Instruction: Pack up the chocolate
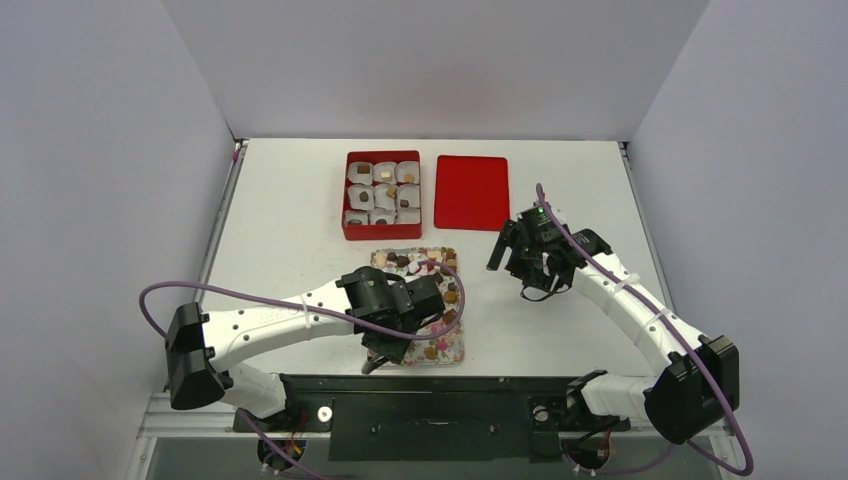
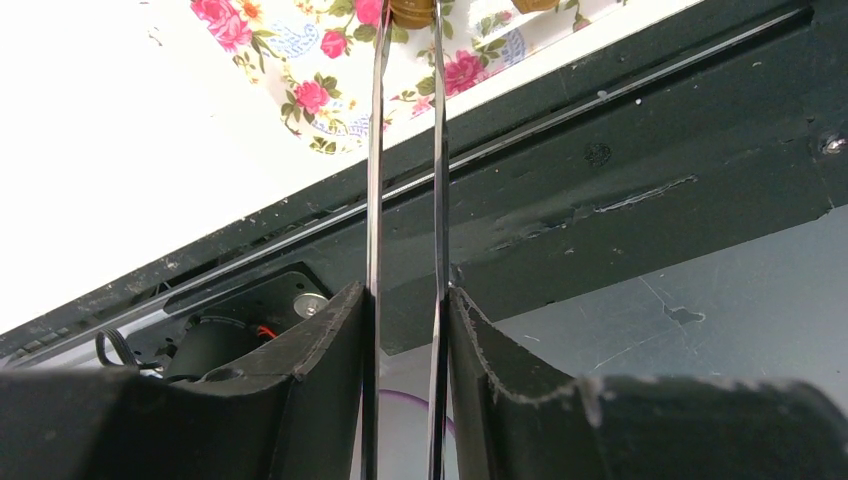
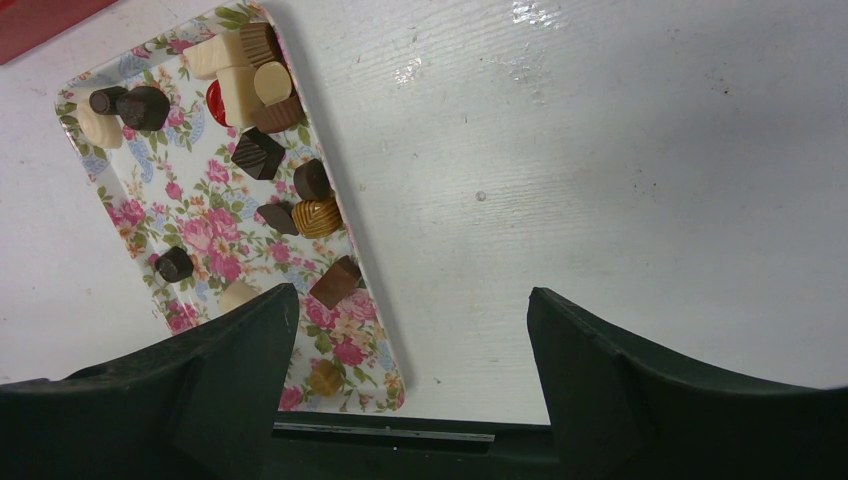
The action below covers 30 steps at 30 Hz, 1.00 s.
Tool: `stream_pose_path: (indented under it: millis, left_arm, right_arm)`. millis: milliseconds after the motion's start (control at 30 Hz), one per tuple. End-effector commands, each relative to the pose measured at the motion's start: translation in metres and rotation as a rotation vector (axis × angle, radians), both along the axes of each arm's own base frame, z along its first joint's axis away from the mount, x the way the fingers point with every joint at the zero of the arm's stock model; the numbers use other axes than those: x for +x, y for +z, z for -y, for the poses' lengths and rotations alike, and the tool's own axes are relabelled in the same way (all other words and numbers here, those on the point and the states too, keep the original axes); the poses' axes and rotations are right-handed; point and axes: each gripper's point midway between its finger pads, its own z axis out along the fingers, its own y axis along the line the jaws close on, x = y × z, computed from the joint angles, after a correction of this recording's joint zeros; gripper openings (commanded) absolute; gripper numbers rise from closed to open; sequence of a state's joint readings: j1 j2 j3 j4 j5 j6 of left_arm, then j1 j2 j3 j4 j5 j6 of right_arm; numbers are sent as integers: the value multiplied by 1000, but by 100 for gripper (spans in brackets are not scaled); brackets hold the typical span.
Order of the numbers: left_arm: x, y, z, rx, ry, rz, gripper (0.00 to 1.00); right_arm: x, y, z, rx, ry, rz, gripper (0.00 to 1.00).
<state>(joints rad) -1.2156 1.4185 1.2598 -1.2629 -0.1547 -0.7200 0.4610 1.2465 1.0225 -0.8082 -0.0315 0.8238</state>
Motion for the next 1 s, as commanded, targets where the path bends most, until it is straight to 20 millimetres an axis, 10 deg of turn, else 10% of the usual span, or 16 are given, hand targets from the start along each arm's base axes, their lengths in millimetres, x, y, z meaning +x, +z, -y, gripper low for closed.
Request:
stream_pose_path:
  millis: [0, 967]
  left_arm:
    - [13, 22, 7, -48, 5, 57, 28]
    - [51, 57, -1, -153, 85, 140, 26]
  right_arm:
    - [7, 13, -1, 0, -2, 56, 80]
    - [10, 16, -2, -4, 4, 58, 80]
